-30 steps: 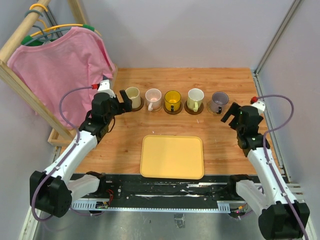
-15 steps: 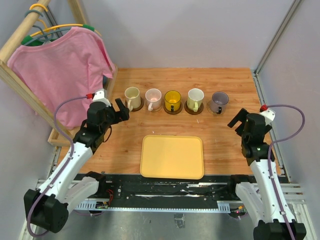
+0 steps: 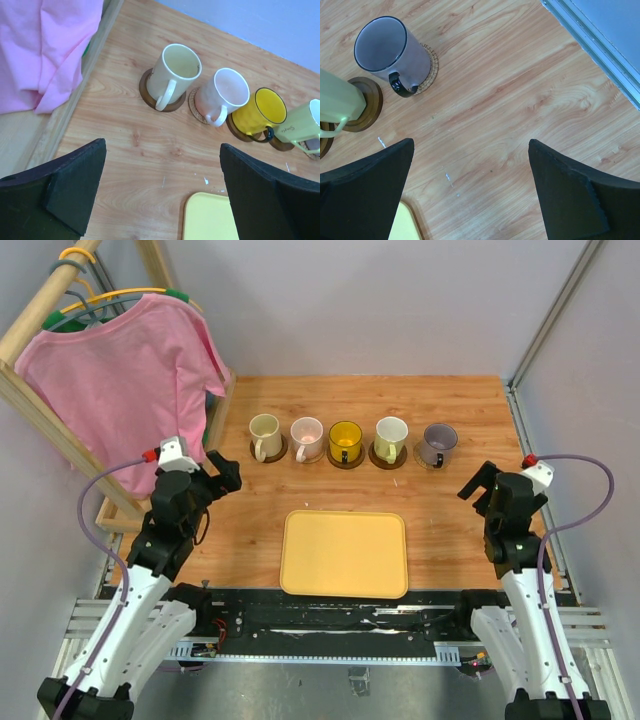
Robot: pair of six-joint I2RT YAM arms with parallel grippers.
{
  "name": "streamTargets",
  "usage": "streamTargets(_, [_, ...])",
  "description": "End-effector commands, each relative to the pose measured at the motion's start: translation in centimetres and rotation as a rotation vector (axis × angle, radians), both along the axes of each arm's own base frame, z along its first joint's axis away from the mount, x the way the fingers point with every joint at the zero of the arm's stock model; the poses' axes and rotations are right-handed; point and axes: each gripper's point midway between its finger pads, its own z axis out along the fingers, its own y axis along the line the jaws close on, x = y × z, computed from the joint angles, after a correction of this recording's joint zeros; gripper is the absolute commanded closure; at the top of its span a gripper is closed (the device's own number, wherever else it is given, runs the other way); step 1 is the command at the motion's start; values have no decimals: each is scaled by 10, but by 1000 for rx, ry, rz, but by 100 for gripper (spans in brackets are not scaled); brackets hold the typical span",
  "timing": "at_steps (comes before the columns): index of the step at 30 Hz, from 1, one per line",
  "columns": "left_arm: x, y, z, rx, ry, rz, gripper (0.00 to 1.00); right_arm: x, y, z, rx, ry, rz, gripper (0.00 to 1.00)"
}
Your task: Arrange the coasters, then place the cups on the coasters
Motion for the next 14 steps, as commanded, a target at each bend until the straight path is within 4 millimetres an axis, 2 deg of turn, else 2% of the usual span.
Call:
streamTargets(1, [0,9,-2,1,0,47,0,-6,-9,-7,-25,28,-36,2])
streamTargets(7, [1,9,-13,7,20,52,0,-5,-10,-12,-35,44,-29,2])
streamTargets(14, [3,10,-10,-3,4,59,0,-3,-10,-15,-42,49,-27,2])
